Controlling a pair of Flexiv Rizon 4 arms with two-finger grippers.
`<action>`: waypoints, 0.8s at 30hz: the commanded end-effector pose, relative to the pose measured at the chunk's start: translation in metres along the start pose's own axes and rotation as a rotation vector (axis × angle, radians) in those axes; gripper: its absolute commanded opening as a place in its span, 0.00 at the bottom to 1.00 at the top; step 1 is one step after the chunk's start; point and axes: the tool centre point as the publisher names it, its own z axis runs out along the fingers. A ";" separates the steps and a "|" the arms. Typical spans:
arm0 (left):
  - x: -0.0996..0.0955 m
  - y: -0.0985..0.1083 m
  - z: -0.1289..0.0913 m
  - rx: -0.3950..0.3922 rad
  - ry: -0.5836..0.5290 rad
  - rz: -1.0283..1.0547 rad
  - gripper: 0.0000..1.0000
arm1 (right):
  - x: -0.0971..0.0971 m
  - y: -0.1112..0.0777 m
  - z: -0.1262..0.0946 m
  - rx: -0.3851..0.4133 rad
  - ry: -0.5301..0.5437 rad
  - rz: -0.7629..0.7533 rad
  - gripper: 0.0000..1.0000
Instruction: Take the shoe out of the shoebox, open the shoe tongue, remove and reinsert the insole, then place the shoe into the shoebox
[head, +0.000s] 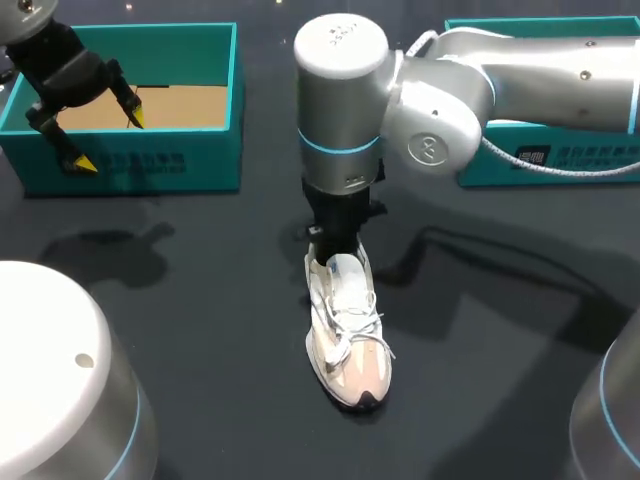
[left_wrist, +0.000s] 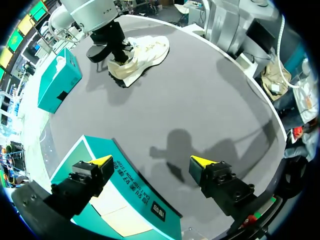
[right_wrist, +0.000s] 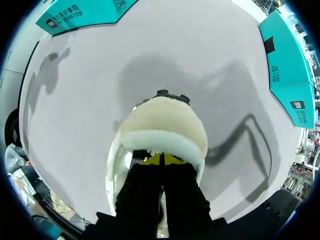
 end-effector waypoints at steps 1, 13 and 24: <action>0.000 0.000 0.000 -0.002 0.001 0.001 1.00 | 0.007 -0.002 0.004 -0.003 -0.061 -0.008 0.00; 0.000 0.000 0.000 -0.002 0.001 0.001 1.00 | 0.023 -0.007 0.039 0.137 0.000 0.010 0.00; 0.000 0.000 0.000 -0.002 0.001 0.001 1.00 | 0.018 -0.016 -0.018 0.176 -0.064 0.037 0.00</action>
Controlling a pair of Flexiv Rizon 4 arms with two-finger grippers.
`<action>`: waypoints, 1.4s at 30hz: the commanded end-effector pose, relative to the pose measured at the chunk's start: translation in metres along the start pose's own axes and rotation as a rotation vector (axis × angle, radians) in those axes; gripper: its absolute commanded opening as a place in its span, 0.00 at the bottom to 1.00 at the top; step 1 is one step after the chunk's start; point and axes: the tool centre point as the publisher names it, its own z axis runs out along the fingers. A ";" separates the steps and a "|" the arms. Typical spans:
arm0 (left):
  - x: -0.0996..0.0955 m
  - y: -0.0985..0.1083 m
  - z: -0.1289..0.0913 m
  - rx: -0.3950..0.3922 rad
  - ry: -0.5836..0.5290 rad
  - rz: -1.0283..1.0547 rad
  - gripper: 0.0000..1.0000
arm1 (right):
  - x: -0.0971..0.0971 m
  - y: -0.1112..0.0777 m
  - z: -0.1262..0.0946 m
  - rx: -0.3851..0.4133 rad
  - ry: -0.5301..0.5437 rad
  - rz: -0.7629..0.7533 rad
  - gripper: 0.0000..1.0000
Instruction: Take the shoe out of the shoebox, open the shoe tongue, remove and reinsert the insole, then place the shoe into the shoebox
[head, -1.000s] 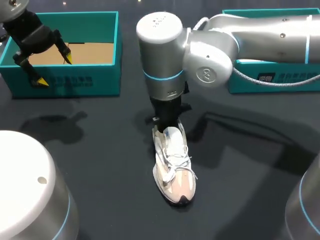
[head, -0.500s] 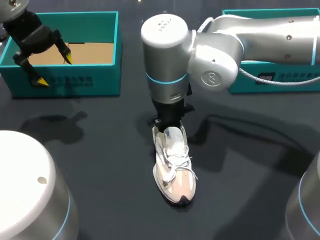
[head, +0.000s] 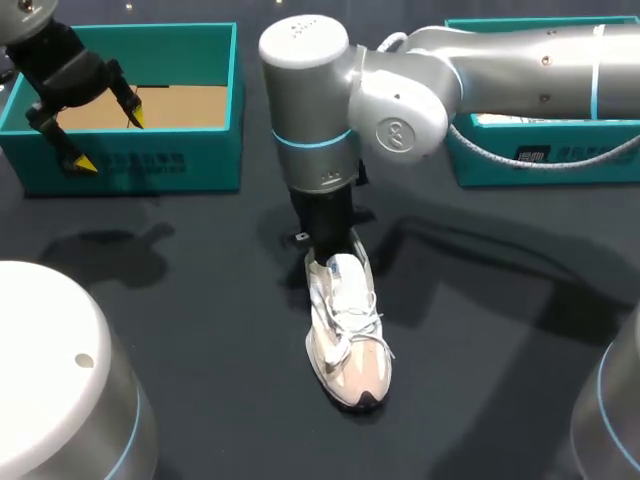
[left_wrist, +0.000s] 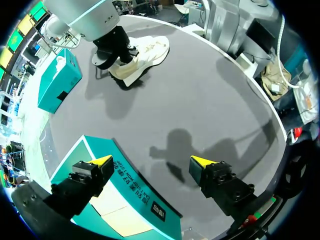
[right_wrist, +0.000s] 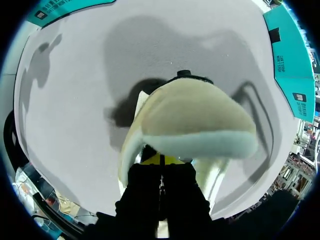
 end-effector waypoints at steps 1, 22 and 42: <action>0.000 0.000 0.000 -0.002 0.001 0.001 1.00 | -0.003 -0.006 -0.022 0.012 -0.028 0.004 0.00; 0.000 0.000 0.000 -0.002 0.001 0.001 1.00 | 0.002 -0.010 -0.032 0.077 -0.010 -0.002 0.03; 0.000 0.000 0.000 -0.002 0.001 0.001 1.00 | -0.013 -0.006 -0.033 0.182 -0.006 0.211 0.42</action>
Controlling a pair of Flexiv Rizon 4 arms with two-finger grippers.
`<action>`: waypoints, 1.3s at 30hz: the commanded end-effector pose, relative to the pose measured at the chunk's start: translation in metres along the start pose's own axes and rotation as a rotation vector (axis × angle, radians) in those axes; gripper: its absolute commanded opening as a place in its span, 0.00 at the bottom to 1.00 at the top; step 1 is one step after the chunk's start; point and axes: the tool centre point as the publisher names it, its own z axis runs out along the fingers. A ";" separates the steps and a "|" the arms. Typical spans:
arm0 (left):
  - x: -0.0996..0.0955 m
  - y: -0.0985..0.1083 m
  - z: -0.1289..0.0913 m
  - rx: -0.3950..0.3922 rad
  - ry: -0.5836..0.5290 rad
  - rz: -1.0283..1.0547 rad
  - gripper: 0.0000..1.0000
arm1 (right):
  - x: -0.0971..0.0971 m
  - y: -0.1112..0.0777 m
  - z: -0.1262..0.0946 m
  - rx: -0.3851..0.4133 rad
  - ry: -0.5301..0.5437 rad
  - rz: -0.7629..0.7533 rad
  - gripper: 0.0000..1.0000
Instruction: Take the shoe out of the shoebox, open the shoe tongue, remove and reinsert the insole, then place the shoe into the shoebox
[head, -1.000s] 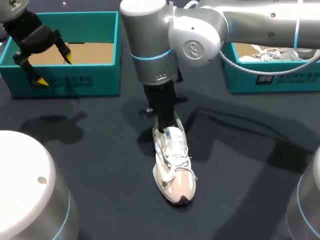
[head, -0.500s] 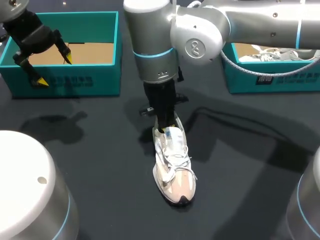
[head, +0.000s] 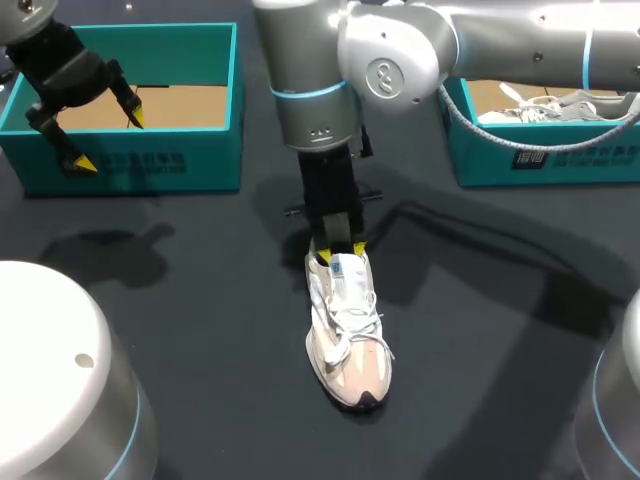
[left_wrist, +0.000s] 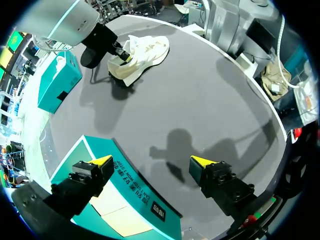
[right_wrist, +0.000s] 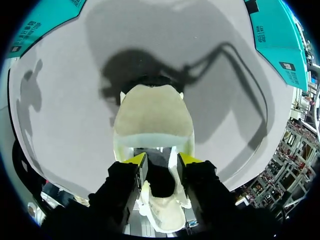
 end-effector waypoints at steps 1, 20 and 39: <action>0.000 0.000 0.000 -0.002 0.001 0.001 1.00 | 0.000 -0.001 0.000 0.006 0.003 0.004 0.42; 0.000 0.000 0.000 -0.002 0.001 0.001 1.00 | 0.007 -0.013 0.001 0.029 0.016 0.046 0.96; 0.000 0.000 0.000 -0.002 0.001 0.001 1.00 | 0.000 -0.023 0.001 0.021 0.042 0.056 0.82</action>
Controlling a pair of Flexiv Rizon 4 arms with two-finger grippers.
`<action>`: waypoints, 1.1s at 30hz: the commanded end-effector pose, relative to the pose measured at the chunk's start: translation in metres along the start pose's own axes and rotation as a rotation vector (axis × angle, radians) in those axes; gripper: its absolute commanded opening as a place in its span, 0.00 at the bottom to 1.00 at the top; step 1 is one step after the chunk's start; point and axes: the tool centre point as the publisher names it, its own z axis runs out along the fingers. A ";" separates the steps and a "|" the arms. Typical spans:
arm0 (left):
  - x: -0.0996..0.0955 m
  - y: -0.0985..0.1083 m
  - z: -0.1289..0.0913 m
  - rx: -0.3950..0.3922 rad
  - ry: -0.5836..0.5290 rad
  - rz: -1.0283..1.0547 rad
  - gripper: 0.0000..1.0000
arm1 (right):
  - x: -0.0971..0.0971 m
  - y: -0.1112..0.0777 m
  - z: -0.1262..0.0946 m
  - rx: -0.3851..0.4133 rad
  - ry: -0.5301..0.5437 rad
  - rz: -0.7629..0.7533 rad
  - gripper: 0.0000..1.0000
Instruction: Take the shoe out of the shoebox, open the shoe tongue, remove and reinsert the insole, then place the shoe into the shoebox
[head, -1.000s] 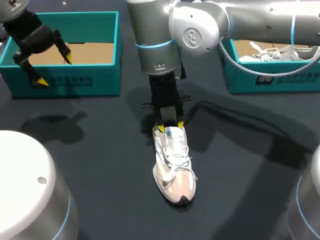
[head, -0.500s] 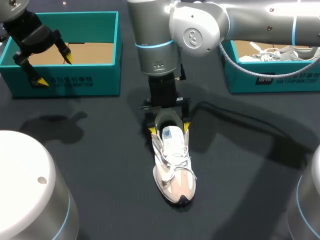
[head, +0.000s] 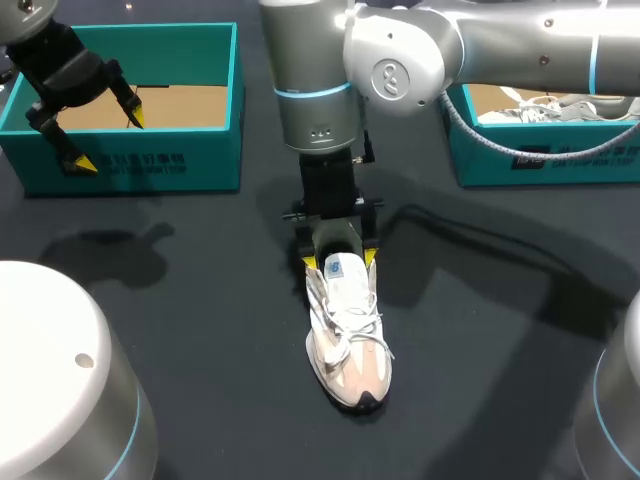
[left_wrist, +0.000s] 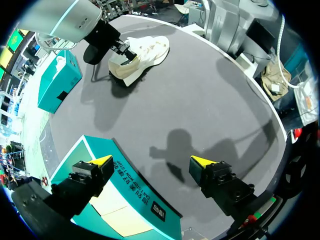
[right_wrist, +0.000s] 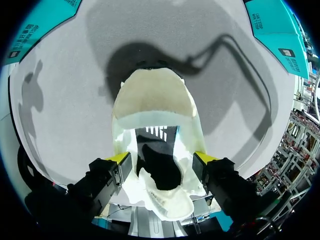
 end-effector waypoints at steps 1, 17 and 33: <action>0.000 0.000 0.000 -0.002 0.001 0.001 1.00 | -0.006 -0.007 0.000 -0.012 0.010 0.000 0.83; 0.000 0.000 0.000 -0.002 0.001 0.001 1.00 | -0.009 -0.011 -0.001 -0.017 0.023 -0.015 0.84; 0.000 0.000 0.000 -0.002 0.001 0.001 1.00 | -0.002 -0.017 -0.001 -0.010 0.028 -0.030 0.96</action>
